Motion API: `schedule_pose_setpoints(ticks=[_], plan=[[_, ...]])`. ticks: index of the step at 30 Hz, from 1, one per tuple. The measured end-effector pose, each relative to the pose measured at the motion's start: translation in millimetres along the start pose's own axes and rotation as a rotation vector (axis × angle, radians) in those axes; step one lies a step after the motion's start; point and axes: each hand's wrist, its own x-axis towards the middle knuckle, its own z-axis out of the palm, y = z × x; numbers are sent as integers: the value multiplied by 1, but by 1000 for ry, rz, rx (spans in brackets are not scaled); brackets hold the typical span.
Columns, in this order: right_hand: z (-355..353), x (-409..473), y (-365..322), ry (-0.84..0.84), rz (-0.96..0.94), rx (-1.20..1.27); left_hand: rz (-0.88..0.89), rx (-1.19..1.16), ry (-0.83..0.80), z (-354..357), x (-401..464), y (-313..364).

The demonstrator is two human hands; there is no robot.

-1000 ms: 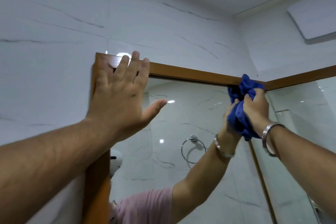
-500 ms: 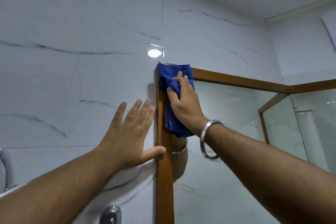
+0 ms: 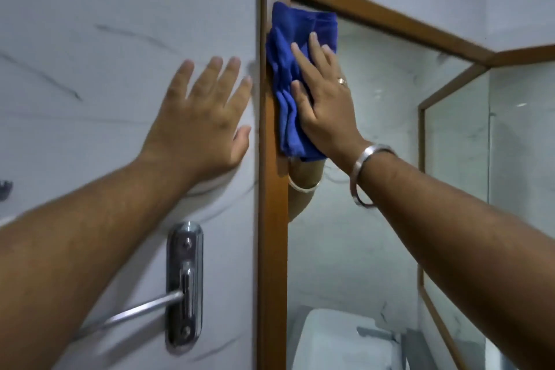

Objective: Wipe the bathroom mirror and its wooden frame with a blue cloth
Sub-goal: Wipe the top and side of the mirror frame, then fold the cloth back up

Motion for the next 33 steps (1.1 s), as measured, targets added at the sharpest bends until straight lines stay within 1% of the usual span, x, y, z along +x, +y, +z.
schedule_pose_setpoints(ticks=[2,5,7,9,11,12,13,14,15,16,18,19,20,21,23,24,25,27,29,31,33], plan=[[5,-67,-3,-48,-51,-9,5,-9,-26,-2,-1,1],[11,-192,-9,-131,-150,11,3,-2,-16,-1,0,1],[16,-282,-15,-230,-183,24,17,8,-33,-2,-2,3],[18,-358,-21,-366,-234,6,-22,-13,-53,-5,-2,6],[16,-418,-27,-489,-310,-16,-161,-190,-92,-10,-13,22],[14,-441,-29,-538,-341,-26,-212,-278,-136,-14,-24,36],[11,-457,-30,-577,-369,-27,-240,-355,-191,-15,-38,52],[9,-468,-30,-596,-405,-23,-260,-368,-228,-20,-54,71],[8,-472,-28,-606,-437,-14,-220,-319,-233,-28,-68,92],[7,-477,-25,-603,-458,18,-134,-256,-177,-36,-86,116],[9,-477,-17,-551,-469,63,177,-193,144,-43,-126,156],[11,-476,-14,-515,-445,80,289,-212,215,-42,-148,172],[11,-477,-12,-488,-386,104,349,-223,161,-42,-169,186],[11,-477,-11,-472,-305,128,382,-204,22,-40,-190,198],[5,-479,-14,-482,-100,136,424,-78,-271,-30,-225,220],[2,-480,-16,-499,1,120,430,-29,-355,-23,-235,227],[-2,-482,-18,-510,101,102,437,-13,-395,-15,-239,231],[-8,-485,-22,-515,317,78,493,-33,-387,-4,-239,233],[-15,-489,-27,-519,497,53,516,-54,-333,1,-239,229],[-24,-494,-30,-524,543,-5,571,-81,-289,-1,-250,228],[-37,-498,-31,-556,495,13,597,-128,-279,-10,-264,227]])
